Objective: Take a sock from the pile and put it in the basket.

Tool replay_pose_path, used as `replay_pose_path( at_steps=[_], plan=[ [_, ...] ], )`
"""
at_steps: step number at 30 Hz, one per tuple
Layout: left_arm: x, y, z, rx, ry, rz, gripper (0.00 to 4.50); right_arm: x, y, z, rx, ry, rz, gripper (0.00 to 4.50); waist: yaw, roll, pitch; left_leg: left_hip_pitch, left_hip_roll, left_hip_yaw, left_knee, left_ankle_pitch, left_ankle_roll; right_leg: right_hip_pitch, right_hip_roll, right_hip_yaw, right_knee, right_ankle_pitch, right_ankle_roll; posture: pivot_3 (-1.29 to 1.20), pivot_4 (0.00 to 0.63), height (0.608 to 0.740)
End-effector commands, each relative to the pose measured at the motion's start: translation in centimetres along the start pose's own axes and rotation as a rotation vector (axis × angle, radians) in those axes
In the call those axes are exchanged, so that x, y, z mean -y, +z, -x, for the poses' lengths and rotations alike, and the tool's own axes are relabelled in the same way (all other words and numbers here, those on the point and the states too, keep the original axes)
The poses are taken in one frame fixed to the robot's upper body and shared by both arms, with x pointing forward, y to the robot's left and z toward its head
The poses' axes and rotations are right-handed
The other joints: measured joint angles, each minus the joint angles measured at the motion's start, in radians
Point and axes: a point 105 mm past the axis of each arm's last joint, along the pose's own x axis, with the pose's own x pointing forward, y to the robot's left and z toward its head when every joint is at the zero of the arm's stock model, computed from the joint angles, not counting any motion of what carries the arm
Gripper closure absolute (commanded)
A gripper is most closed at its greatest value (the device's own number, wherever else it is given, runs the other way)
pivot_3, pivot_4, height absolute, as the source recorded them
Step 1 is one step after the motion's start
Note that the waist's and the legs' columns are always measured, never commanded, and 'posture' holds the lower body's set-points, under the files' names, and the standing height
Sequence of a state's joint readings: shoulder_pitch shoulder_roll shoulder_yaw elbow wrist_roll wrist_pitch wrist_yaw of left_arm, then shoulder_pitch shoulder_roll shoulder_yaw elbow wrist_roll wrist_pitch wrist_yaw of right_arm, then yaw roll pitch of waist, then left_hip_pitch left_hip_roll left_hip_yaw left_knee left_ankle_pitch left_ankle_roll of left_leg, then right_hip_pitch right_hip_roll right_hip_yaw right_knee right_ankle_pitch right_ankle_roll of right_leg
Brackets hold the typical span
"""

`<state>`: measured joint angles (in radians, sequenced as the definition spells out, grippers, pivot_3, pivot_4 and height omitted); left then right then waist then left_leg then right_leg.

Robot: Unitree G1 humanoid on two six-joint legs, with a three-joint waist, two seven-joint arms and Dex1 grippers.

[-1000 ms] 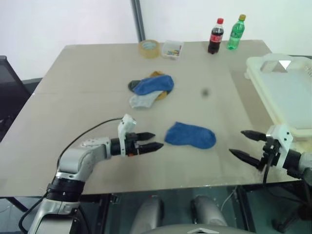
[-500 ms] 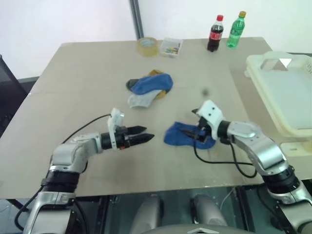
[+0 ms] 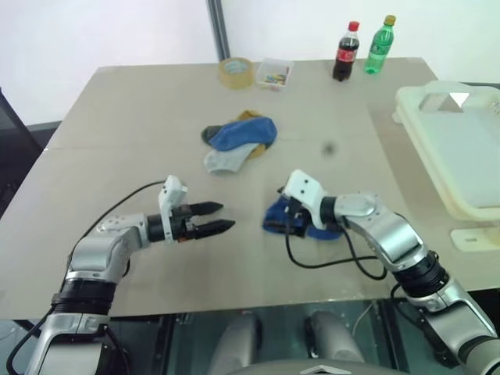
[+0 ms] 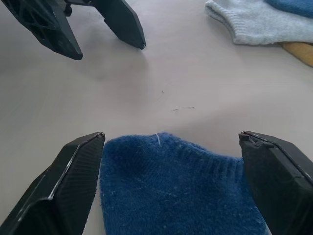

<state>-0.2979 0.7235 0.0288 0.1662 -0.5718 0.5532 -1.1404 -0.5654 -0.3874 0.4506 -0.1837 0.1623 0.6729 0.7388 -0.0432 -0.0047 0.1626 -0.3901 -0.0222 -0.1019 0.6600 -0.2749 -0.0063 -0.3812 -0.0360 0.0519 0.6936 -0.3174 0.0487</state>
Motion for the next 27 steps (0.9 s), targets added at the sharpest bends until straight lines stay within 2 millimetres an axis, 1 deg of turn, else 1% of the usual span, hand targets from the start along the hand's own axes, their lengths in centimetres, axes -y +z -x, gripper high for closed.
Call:
replay_pose_path(
  at_steps=[1,2,3,5,7,8,9,11,13,16,17,19,21,23,24,25,26,27],
  plan=[
    [-0.7,-1.2,0.6,-0.036,0.056,0.025,0.0,-0.3,-0.2,-0.4,-0.036,0.045,0.02,0.85,-0.001,0.0,0.0,0.0,0.0,0.0,0.0,0.0,0.0,0.0,0.0,0.0,0.0,0.0,0.0,0.0,0.15,0.74],
    [-0.6,-1.3,0.6,-0.037,0.056,0.025,0.0,-0.3,-0.5,-0.5,-0.049,0.046,0.023,1.58,0.0,0.0,0.0,0.0,0.0,0.0,0.0,0.0,0.0,0.0,0.0,0.0,0.0,0.0,0.0,0.0,0.15,0.74],
    [-0.6,-1.3,0.6,-0.037,0.057,0.026,0.0,-0.2,-0.7,-0.6,-0.053,0.044,0.026,1.94,0.0,0.0,0.0,0.0,0.0,0.0,0.0,0.0,0.0,0.0,0.0,0.0,0.0,0.0,0.0,0.0,0.15,0.74],
    [-0.6,-1.4,0.6,-0.038,0.061,0.027,0.0,-0.1,-0.6,-0.7,-0.047,0.042,0.027,2.8,0.0,0.0,0.0,0.0,0.0,0.0,0.0,0.0,0.0,0.0,0.0,0.0,0.0,0.0,0.0,0.0,0.15,0.74],
    [-0.8,-1.5,0.7,-0.04,0.069,0.03,0.0,-0.1,-0.4,-0.7,-0.036,0.039,0.023,3.79,0.0,0.0,0.0,0.0,0.0,0.0,0.0,0.0,0.0,0.0,0.0,0.0,0.0,0.0,0.0,0.0,0.15,0.74],
    [-0.8,-1.6,0.7,-0.041,0.072,0.031,0.0,-0.1,-0.4,-0.7,-0.034,0.038,0.023,4.17,0.0,0.0,0.0,0.0,0.0,0.0,0.0,0.0,0.0,0.0,0.0,0.0,0.0,0.0,0.0,0.0,0.15,0.74],
    [-0.9,-1.6,0.7,-0.043,0.075,0.031,0.0,0.0,-0.3,-0.7,-0.033,0.035,0.027,4.35,0.0,0.0,0.0,0.0,0.0,0.0,0.0,0.0,0.0,0.0,0.0,0.0,0.0,0.0,0.0,0.0,0.15,0.74],
    [-0.9,-1.7,0.6,-0.043,0.075,0.032,0.0,0.2,-0.1,-0.7,-0.024,0.027,0.032,4.35,0.0,0.0,0.0,0.0,0.0,0.0,0.0,0.0,0.0,0.0,0.0,0.0,0.0,0.0,0.0,0.0,0.15,0.74],
    [-0.8,-1.7,0.5,-0.042,0.074,0.033,0.0,0.5,0.6,-0.6,-0.002,0.019,0.033,4.35,0.0,0.0,0.0,0.0,0.0,0.0,0.0,0.0,0.0,0.0,0.0,0.0,0.001,0.0,0.0,0.0,0.15,0.74],
    [-0.9,-1.7,0.3,-0.038,0.071,0.036,0.0,1.0,2.5,-0.2,0.056,0.011,0.05,4.35,0.0,0.0,0.0,0.0,0.0,0.0,0.0,0.0,0.0,0.0,0.0,0.0,0.001,0.0,0.0,0.0,0.15,0.74],
    [-0.9,-1.7,0.2,-0.038,0.069,0.036,0.0,1.2,3.4,0.0,0.091,0.005,0.051,4.35,0.001,0.0,0.0,0.0,0.0,0.0,0.0,0.0,0.0,0.0,0.0,0.0,0.001,0.0,0.0,0.0,0.15,0.74],
    [-0.8,-1.7,0.1,-0.036,0.062,0.037,0.0,1.6,6.0,0.2,0.204,-0.007,0.023,4.35,0.001,0.0,0.0,0.0,0.0,0.0,0.0,0.0,-0.001,0.0,0.0,0.0,0.001,0.0,0.0,0.0,0.15,0.74],
    [-0.8,-1.7,0.0,-0.034,0.056,0.036,0.0,1.7,9.2,0.8,0.35,-0.006,0.001,4.35,0.001,0.0,0.0,0.001,0.0,-0.001,0.0,0.001,-0.001,0.0,0.0,-0.001,0.001,0.0,0.0,0.0,0.15,0.74],
    [-0.9,-1.6,-0.1,-0.032,0.054,0.035,0.0,1.8,12.2,2.1,0.501,0.012,-0.061,4.35,0.001,0.001,0.0,0.001,0.0,-0.001,0.0,0.001,-0.001,0.0,0.0,-0.001,0.002,0.0,0.0,0.0,0.15,0.74],
    [-0.9,-1.5,-0.1,-0.031,0.053,0.034,0.0,2.1,13.0,2.8,0.548,0.004,-0.094,4.35,0.002,0.001,0.0,0.0,0.0,-0.003,0.0,0.001,-0.002,0.0,0.0,-0.002,0.002,0.0,0.0,0.0,0.15,0.74],
    [-0.9,-1.5,-0.2,-0.031,0.051,0.033,0.0,2.5,13.3,3.5,0.578,-0.011,-0.115,4.35,0.004,0.001,0.0,0.0,0.0,-0.003,0.0,0.001,-0.002,0.0,0.0,-0.003,0.002,0.0,0.0,0.0,0.15,0.74],
    [-0.9,-1.5,-0.2,-0.031,0.049,0.033,0.0,2.9,13.1,4.1,0.586,-0.031,-0.133,4.35,0.008,0.0,0.0,0.0,0.0,-0.004,0.0,0.002,-0.003,0.0,0.0,-0.003,0.002,0.0,-0.001,0.0,0.15,0.74],
    [-0.9,-1.5,-0.2,-0.032,0.048,0.032,0.0,3.3,12.4,4.6,0.577,-0.054,-0.145,4.35,0.009,-0.001,-0.001,0.0,-0.001,-0.006,0.0,0.002,-0.003,0.001,-0.001,-0.005,0.001,0.0,-0.001,0.0,0.15,0.74]
  ],
)
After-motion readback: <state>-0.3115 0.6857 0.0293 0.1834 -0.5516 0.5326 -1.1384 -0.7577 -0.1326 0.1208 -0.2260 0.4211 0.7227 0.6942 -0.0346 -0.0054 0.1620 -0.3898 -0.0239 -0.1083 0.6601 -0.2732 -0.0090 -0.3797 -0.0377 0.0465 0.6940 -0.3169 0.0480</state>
